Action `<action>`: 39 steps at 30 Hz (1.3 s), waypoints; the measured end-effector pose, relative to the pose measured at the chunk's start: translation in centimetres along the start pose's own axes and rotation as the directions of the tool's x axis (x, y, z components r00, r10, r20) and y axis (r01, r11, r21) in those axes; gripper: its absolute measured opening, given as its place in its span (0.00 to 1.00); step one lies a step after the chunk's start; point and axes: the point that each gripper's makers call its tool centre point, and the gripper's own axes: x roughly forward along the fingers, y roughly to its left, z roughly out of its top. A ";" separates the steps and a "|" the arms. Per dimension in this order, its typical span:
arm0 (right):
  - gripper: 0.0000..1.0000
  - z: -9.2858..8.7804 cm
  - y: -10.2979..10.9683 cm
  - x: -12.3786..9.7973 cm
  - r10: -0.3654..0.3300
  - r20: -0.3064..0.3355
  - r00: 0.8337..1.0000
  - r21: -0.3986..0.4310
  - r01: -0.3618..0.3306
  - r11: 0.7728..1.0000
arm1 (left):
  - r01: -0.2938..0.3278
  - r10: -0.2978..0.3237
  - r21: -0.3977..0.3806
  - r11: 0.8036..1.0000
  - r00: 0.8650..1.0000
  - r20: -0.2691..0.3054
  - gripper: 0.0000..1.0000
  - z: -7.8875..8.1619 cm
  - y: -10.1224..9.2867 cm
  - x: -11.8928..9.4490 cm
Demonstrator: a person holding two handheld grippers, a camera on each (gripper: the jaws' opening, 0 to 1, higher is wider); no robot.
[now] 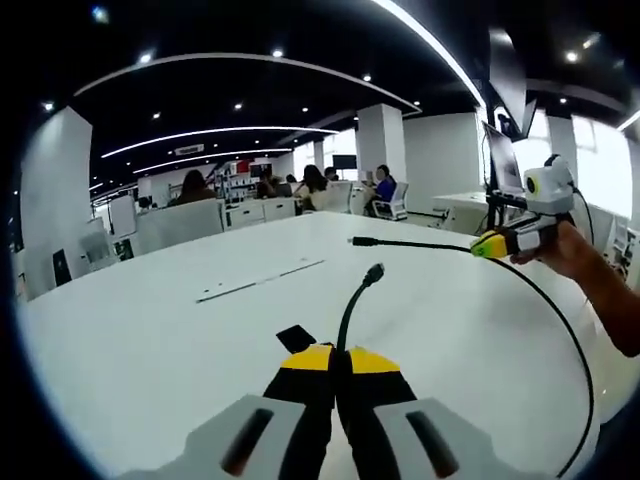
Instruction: Find the charging cable on the desk, coil it up and secure with Velcro.
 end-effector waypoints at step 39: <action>0.04 0.5 8.2 11.4 0.312 -0.132 0.941 -0.154 -0.330 0.931 | 0.083 -0.080 0.040 0.996 0.995 -0.059 0.04 -3.3 3.5 2.3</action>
